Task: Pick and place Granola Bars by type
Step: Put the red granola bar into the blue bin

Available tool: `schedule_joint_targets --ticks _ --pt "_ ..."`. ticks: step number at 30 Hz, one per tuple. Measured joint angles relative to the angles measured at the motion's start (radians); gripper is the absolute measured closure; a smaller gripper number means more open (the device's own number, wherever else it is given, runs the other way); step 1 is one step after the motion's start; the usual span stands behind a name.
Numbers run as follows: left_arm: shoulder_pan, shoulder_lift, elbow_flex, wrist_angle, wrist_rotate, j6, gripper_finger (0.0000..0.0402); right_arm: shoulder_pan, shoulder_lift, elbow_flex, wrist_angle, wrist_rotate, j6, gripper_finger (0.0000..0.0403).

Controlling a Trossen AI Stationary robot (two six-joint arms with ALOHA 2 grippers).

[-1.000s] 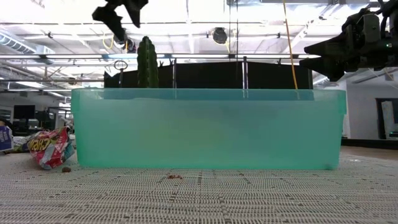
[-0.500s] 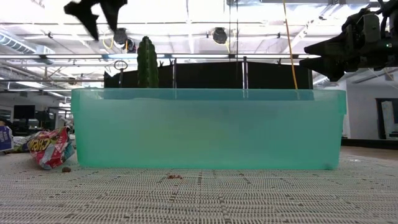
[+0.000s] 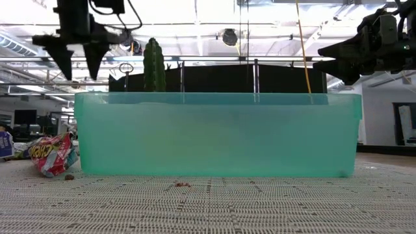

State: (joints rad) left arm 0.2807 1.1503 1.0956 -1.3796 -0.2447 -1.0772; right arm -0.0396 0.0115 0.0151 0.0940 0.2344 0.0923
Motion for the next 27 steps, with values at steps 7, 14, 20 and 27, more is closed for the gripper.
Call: schedule_joint_targets --ticks 7,14,20,27 --pt "0.057 -0.002 -0.103 0.024 -0.021 -0.018 0.0095 0.0 0.0 0.0 0.0 0.0 0.0 0.0124" --pt "0.114 -0.002 -0.194 0.168 -0.019 0.023 0.0095 0.0 0.0 0.0 0.0 0.0 0.0 0.0124" --pt "0.137 -0.001 -0.267 0.233 -0.02 0.028 0.0106 0.0 0.0 0.0 0.0 0.0 0.0 0.0124" --pt "0.159 -0.001 -0.343 0.234 -0.061 0.027 0.0114 0.0 0.0 0.0 0.0 0.0 0.0 0.0124"
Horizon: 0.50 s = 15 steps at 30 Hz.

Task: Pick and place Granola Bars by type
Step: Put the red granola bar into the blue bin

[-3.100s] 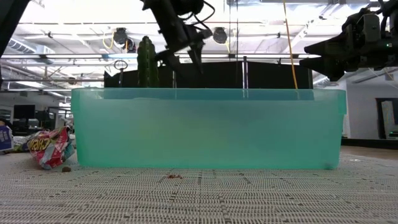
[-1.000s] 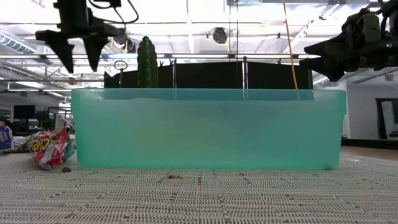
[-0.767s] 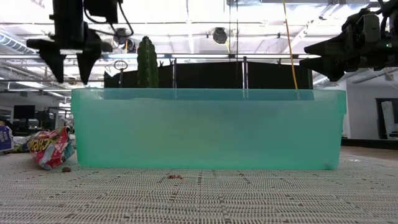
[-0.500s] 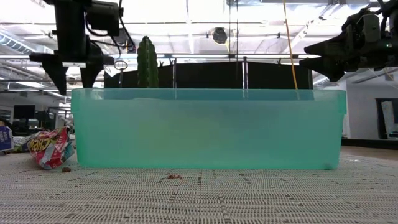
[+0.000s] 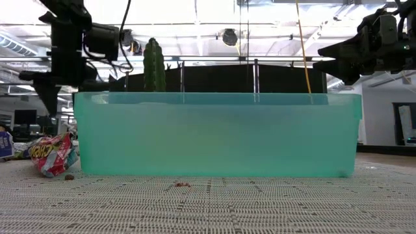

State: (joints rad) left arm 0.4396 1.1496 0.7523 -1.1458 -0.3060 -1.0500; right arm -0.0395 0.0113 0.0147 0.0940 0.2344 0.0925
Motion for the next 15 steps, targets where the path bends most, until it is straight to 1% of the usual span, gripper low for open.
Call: schedule_joint_targets --ticks 3,15 --pt "0.009 0.0 -0.034 0.021 -0.002 0.008 0.011 0.0 0.0 0.0 0.0 0.0 0.0 0.0124" --pt "0.039 0.001 -0.136 0.194 0.017 0.046 0.009 0.0 0.0 0.0 0.0 0.0 0.0 0.0124"
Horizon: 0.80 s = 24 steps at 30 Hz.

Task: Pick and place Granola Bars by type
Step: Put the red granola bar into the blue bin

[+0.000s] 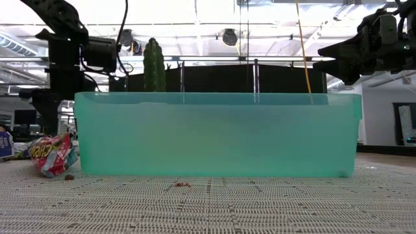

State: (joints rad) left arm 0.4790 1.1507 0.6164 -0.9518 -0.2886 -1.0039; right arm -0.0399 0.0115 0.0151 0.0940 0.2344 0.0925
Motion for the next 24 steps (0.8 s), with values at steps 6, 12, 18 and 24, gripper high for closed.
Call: schedule_joint_targets --ticks 6,12,18,24 --pt "0.019 0.001 -0.033 0.05 0.0 0.015 0.0096 0.0 0.0 0.0 0.0 0.0 0.0 0.0124" --pt "0.039 0.001 -0.055 0.091 0.0 0.038 0.009 0.0 0.0 0.0 0.0 0.0 0.0 0.0124" --pt "0.06 0.001 -0.085 0.092 0.0 0.042 0.0095 0.0 0.0 0.0 0.0 0.0 0.0 0.0124" --pt "0.06 0.001 -0.128 0.146 0.006 0.039 0.0091 0.0 0.0 0.0 0.0 0.0 0.0 0.0124"
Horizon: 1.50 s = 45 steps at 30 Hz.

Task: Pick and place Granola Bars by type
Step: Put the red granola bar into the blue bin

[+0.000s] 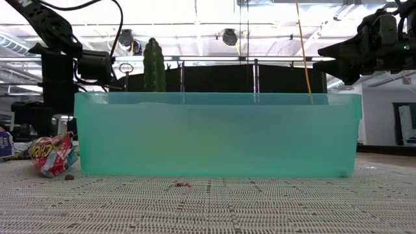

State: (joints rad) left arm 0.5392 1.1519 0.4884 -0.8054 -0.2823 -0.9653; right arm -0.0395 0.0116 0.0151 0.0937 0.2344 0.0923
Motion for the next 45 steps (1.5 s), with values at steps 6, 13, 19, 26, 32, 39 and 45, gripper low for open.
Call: schedule_joint_targets --ticks 6,13,19,26,32,39,45 --pt "0.0 0.0 -0.02 0.052 0.002 -0.001 0.0088 0.0 0.0 0.0 0.0 0.0 0.0 0.0124" --pt "0.0 0.0 -0.05 0.067 0.011 -0.009 0.01 0.0 0.0 0.0 0.0 0.0 0.0 0.0124" --pt "0.0 0.0 -0.051 0.07 0.018 -0.024 0.0123 0.0 0.0 0.0 0.0 0.0 0.0 0.0124" --pt "0.0 0.0 -0.052 0.075 0.018 -0.039 0.0175 0.0 0.0 0.0 0.0 0.0 0.0 0.0124" --pt "0.0 0.0 -0.052 0.075 0.022 -0.039 0.022 0.0 0.0 0.0 0.0 0.0 0.0 0.0124" --pt "0.0 0.0 -0.052 0.075 0.025 -0.042 0.0282 0.0 0.0 0.0 0.0 0.0 0.0 0.0124" --pt "0.0 0.0 -0.052 0.075 0.033 -0.049 0.033 0.0 0.0 0.0 0.0 0.0 0.0 0.0124"
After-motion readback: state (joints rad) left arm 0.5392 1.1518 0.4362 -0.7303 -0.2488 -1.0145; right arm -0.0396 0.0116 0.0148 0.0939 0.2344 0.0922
